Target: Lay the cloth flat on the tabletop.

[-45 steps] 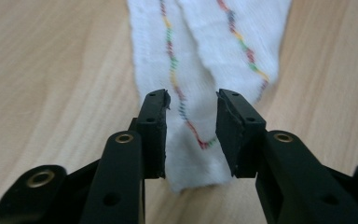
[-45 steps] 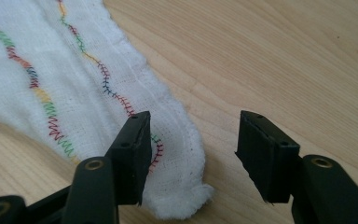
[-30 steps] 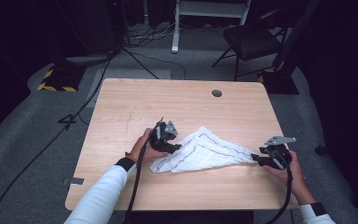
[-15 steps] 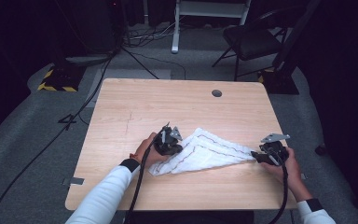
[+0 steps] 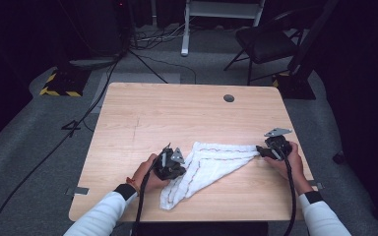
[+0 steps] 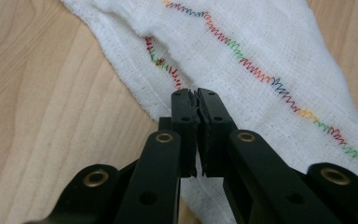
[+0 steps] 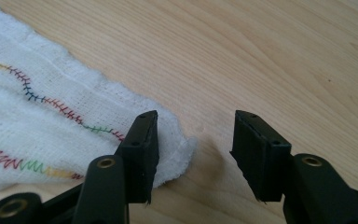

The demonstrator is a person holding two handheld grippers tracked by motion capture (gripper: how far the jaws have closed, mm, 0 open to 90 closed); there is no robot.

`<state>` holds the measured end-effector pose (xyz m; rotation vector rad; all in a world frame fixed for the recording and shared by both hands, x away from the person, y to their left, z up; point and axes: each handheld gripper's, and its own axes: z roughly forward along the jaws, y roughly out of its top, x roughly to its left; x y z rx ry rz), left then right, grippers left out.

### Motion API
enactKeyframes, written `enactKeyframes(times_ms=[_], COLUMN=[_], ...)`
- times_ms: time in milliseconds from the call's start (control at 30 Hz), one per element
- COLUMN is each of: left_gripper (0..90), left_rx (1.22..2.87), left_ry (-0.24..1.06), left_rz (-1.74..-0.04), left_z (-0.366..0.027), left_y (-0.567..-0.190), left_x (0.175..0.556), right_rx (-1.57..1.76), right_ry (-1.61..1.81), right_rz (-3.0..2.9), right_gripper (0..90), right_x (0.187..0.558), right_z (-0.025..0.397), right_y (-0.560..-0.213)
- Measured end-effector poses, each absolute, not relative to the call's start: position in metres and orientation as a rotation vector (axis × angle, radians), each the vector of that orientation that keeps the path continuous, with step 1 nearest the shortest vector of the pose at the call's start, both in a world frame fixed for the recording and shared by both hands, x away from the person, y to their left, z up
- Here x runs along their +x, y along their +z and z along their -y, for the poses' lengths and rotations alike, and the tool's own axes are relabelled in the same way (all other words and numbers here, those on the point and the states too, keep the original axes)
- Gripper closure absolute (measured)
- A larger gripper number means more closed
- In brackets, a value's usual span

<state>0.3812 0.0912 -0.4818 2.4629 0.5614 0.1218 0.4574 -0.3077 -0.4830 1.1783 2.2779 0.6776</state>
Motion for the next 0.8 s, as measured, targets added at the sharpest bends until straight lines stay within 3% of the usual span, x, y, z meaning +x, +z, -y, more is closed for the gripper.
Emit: enactKeyframes(times_ms=[133,267,433,633,800], left_gripper=[80.5,60.5,47.6,40.3,39.2], left_rx=[2.447,2.419,2.346,2.305,2.313], left_ry=[0.099,0.129,0.249,0.278,0.282], left_rz=[-0.574,-0.595,-0.664,-0.712,-0.738], left_z=[-0.092,-0.09,-0.086,-0.072,-0.056], left_y=[-0.482,-0.48,-0.469,-0.468,-0.479], left_x=[0.38,0.386,0.418,0.452,0.475], right_rx=[1.177,1.162,1.192,1.216,1.277], right_ry=[0.697,0.714,0.781,0.783,0.795], right_rz=[-2.272,-2.271,-2.254,-2.266,-2.298], right_gripper=[51.7,52.1,53.8,51.8,47.6], right_x=[0.465,0.467,0.466,0.466,0.466], right_z=[0.302,0.3,0.306,0.306,0.311], right_y=[-0.484,-0.484,-0.481,-0.483,-0.485])
